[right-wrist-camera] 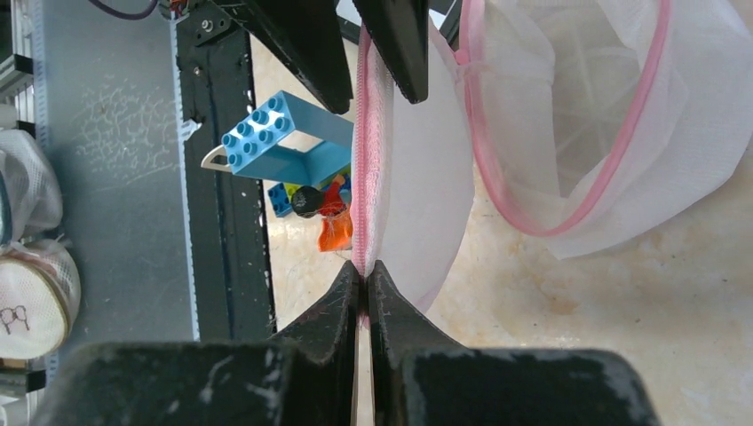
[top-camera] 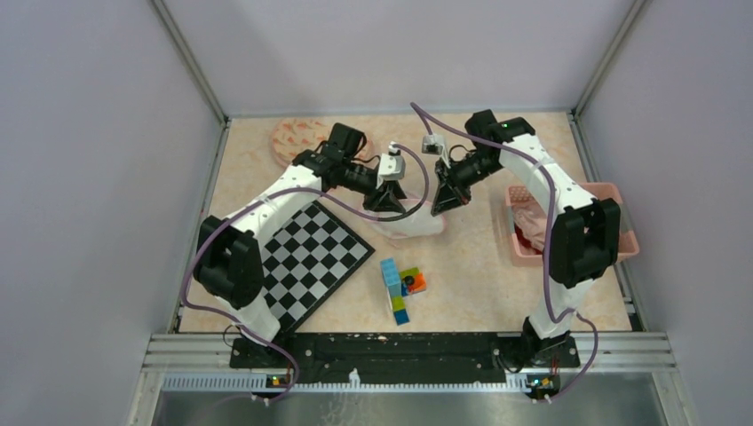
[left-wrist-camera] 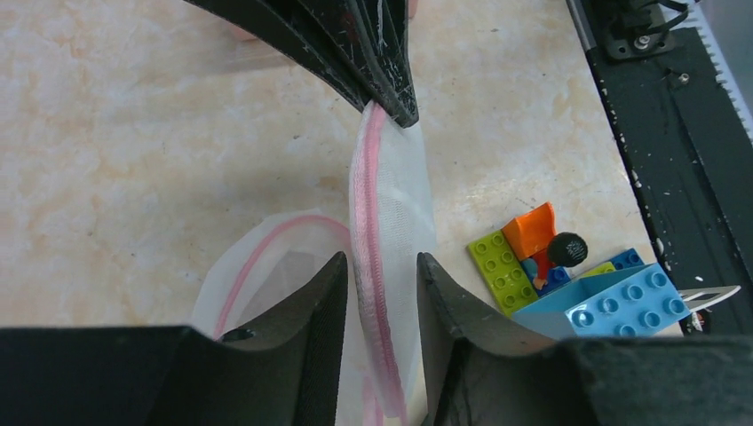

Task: Unzip the laundry bag and remove the bra
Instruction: Close the laundry bag at the center of the board.

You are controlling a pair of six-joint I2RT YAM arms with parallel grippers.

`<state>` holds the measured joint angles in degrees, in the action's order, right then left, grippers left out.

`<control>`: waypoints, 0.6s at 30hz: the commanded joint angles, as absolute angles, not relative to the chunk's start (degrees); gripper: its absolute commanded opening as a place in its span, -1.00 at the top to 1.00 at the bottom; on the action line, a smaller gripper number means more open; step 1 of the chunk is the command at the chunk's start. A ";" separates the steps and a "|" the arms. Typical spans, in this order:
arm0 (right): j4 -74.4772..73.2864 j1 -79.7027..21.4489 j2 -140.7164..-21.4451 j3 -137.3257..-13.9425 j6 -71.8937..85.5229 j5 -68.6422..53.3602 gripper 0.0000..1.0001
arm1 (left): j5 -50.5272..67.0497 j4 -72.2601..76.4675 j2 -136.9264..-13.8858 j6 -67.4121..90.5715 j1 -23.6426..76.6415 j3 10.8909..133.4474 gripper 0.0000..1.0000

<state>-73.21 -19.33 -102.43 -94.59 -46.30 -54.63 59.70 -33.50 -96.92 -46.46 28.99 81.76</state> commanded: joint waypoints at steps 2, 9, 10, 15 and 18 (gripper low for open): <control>-69.12 -18.88 -100.83 -94.10 -43.20 -57.15 0.90 | 59.97 -32.40 -96.58 -45.53 29.15 83.68 0.49; -56.13 -14.81 -97.31 -89.60 -31.46 -57.72 0.11 | 64.23 -29.45 -97.69 -35.39 25.82 83.41 1.00; -52.49 -13.96 -96.86 -89.02 -28.26 -57.45 0.07 | 67.69 -27.24 -98.48 -30.72 24.41 83.40 1.00; -44.67 -11.96 -96.37 -87.40 -20.68 -56.10 0.04 | 78.92 -19.24 -102.49 -15.95 18.75 84.27 1.00; -41.29 -11.36 -96.36 -86.34 -17.09 -55.65 0.04 | 80.05 -19.20 -102.13 -16.65 18.46 83.08 1.00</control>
